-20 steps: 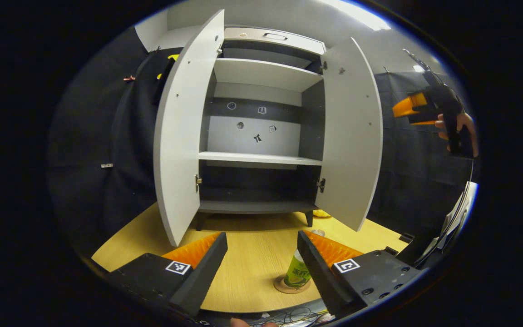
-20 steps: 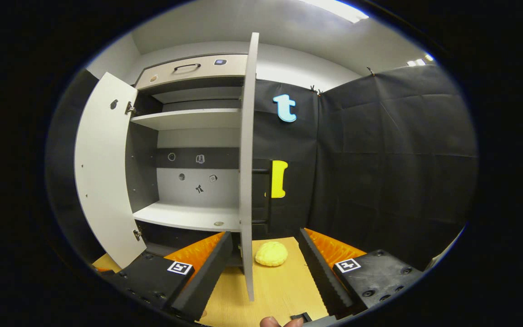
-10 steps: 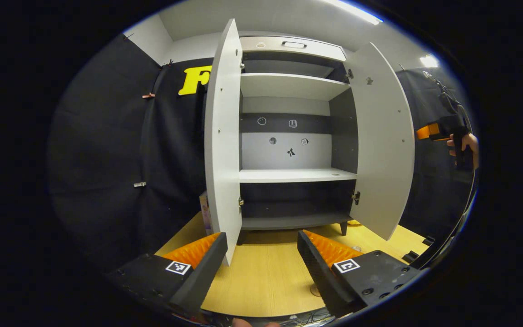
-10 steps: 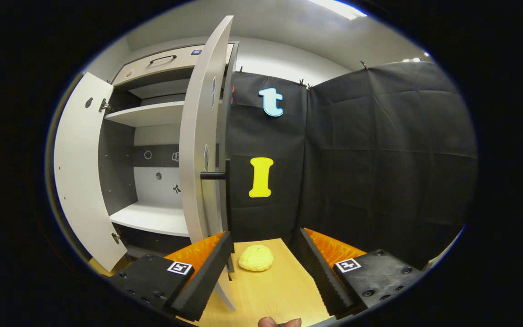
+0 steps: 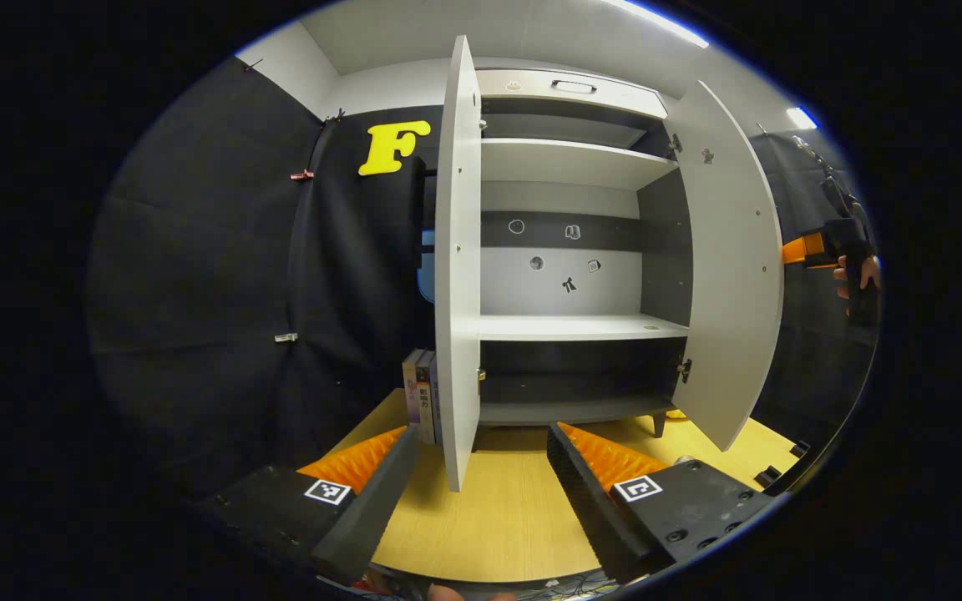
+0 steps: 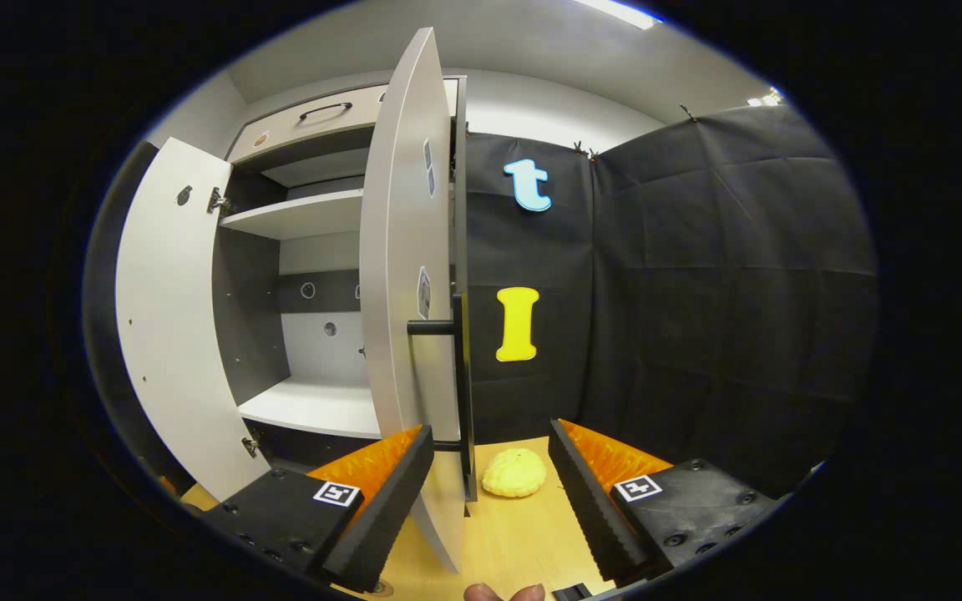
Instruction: Grasp the bottle in the cabinet with the left hand and place it on the coaster, then close the right door with the right hand and the left door with the left hand.
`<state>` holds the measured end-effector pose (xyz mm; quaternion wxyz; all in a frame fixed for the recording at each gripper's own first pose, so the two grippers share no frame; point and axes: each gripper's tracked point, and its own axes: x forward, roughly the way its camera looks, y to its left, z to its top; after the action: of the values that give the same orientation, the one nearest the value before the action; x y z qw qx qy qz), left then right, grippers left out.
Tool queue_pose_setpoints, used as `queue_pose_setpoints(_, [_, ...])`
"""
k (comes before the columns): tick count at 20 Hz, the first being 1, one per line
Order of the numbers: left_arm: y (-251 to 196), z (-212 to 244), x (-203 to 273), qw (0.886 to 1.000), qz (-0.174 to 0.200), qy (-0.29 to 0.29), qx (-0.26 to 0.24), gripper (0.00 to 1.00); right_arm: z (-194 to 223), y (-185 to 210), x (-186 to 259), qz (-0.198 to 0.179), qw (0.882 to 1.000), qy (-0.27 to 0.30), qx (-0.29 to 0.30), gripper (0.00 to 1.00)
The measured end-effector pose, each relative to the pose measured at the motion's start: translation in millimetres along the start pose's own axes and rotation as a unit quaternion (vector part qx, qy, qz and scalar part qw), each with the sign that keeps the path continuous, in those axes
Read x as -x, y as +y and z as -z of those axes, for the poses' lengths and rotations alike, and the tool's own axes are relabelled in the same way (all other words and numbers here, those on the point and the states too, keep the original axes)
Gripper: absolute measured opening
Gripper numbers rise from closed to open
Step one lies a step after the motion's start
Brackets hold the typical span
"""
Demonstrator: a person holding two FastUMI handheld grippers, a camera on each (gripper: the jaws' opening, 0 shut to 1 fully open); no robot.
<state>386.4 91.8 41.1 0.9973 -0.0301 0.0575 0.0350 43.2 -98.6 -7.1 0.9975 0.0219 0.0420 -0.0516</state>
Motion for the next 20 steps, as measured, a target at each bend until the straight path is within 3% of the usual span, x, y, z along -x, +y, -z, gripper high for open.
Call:
queue_pose_setpoints(6, [27.1,-18.5,-5.0,1.000,-0.028,-0.003,0.000,0.98,3.4,57.7,-9.3,-0.057,0.998,0.005,0.003,0.95])
queue_pose_setpoints(14, [57.2,-35.5,-10.3,0.999,-0.045,-0.005,0.008,0.98,13.0,131.3,-41.3,-0.103,0.994,0.017,0.010,0.94])
queue_pose_setpoints(20, [89.6,-61.9,-30.5,0.998,-0.065,-0.018,0.002,0.98,20.2,176.0,-75.1,-0.113,0.993,0.019,0.019,0.95])
